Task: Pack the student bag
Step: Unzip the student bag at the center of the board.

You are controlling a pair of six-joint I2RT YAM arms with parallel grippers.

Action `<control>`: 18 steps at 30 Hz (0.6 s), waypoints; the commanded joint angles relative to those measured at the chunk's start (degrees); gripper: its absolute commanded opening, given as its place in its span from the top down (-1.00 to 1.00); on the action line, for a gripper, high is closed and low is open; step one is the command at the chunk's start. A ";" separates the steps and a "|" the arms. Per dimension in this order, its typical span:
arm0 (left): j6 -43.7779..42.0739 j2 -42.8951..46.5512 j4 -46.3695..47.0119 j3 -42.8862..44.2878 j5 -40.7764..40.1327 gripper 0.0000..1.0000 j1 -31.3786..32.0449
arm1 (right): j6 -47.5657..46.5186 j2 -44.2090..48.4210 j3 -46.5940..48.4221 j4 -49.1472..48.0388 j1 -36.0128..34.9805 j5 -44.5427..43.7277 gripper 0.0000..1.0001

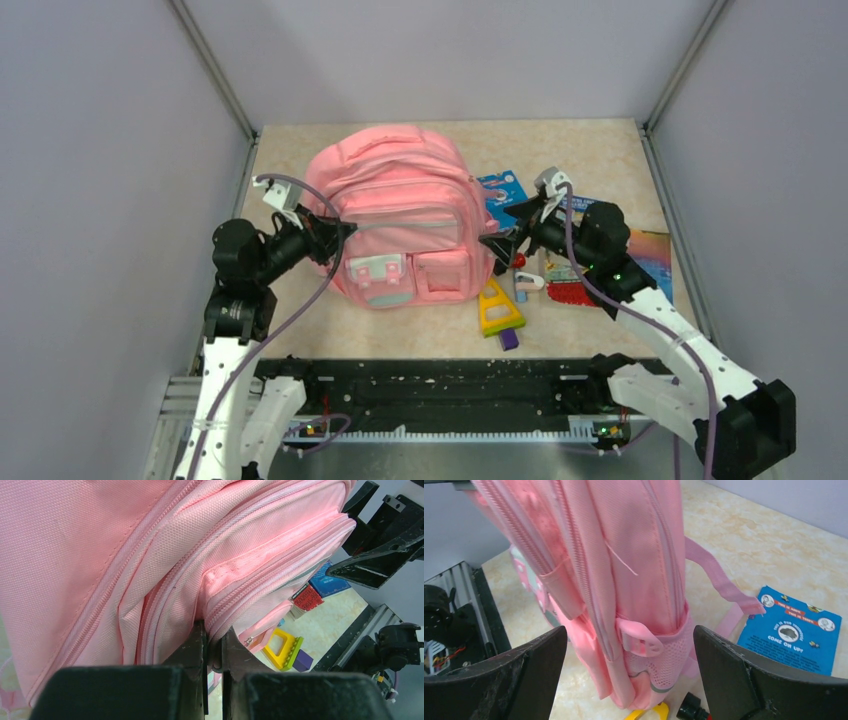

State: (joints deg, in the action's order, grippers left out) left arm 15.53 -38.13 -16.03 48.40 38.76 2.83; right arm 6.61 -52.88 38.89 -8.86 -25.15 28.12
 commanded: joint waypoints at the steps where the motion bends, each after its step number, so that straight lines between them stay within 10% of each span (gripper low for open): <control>1: 0.58 1.73 9.28 0.21 1.79 1.00 0.71 | -2.34 1.16 4.00 -3.16 -1.51 6.12 -0.88; 18: 1.02 2.19 11.33 -1.72 4.29 1.00 1.47 | -14.44 -10.25 10.77 -8.43 -14.44 -5.26 -0.89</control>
State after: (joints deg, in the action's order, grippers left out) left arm 15.11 -36.88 -13.89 46.57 39.64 3.51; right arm -2.07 -60.53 46.70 -15.68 -35.94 28.95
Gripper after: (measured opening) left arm 0.072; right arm 0.946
